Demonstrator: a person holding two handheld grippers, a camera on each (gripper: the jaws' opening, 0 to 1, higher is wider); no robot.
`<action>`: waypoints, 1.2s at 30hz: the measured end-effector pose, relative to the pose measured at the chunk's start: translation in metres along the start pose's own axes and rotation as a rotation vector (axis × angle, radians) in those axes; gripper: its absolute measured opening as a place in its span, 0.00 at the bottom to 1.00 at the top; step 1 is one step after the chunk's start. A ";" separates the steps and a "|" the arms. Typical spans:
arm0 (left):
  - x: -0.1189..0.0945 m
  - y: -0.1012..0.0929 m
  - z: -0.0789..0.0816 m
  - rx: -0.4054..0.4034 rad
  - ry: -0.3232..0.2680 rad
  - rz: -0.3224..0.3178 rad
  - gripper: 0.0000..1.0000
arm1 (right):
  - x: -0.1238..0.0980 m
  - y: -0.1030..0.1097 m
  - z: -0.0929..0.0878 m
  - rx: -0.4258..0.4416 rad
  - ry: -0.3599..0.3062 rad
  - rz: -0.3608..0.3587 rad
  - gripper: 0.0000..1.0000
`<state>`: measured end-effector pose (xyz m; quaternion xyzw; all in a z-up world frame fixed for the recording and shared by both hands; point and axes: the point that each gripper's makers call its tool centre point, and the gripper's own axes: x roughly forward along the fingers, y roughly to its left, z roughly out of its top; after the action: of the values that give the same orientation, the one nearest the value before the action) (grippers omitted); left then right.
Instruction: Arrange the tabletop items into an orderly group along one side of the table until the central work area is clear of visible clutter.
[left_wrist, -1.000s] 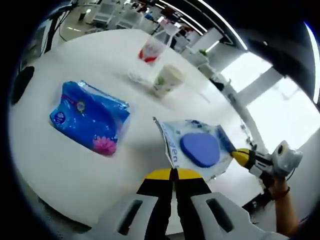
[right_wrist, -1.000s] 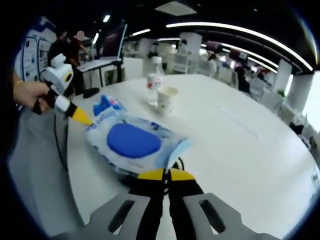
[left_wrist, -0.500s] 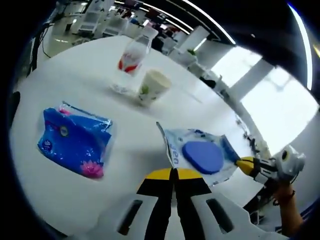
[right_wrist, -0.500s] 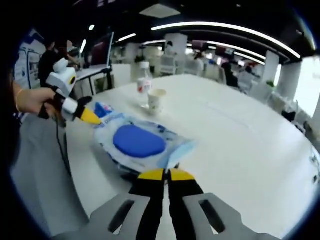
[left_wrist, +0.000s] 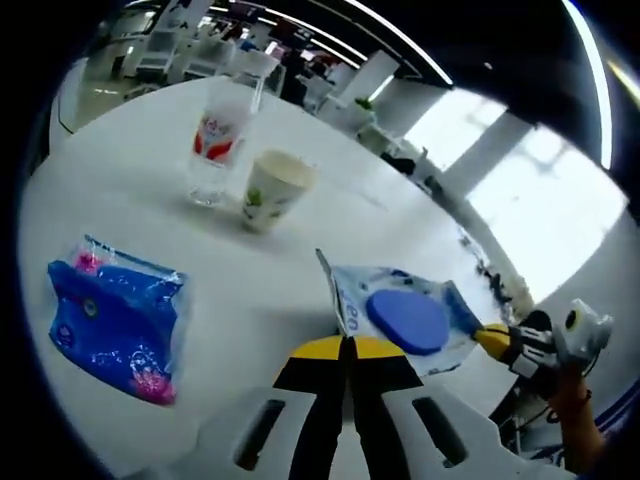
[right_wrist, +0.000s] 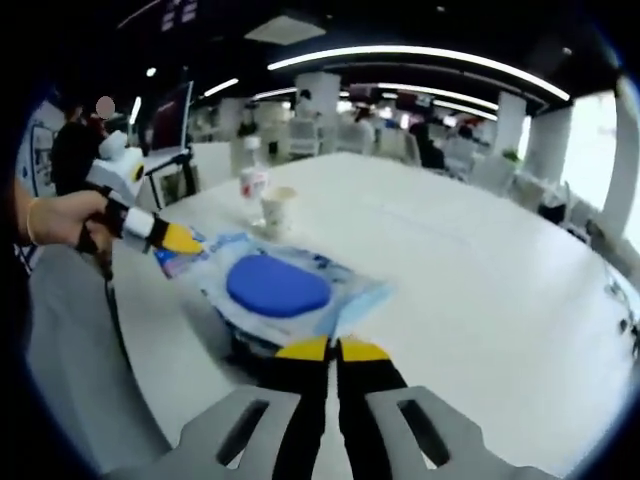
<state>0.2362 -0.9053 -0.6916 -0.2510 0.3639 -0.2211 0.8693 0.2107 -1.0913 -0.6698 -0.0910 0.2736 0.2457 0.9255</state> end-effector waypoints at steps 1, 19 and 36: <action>0.002 0.000 0.001 0.007 0.000 -0.004 0.00 | 0.000 -0.002 0.000 0.005 0.000 -0.004 0.00; 0.050 0.004 0.037 0.050 -0.037 -0.038 0.00 | 0.031 -0.037 0.018 0.037 -0.021 -0.054 0.00; 0.095 0.022 0.059 0.003 -0.074 0.002 0.00 | 0.071 -0.063 0.020 0.049 -0.004 -0.058 0.00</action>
<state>0.3453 -0.9255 -0.7183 -0.2576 0.3315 -0.2112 0.8827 0.3036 -1.1111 -0.6901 -0.0759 0.2748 0.2123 0.9347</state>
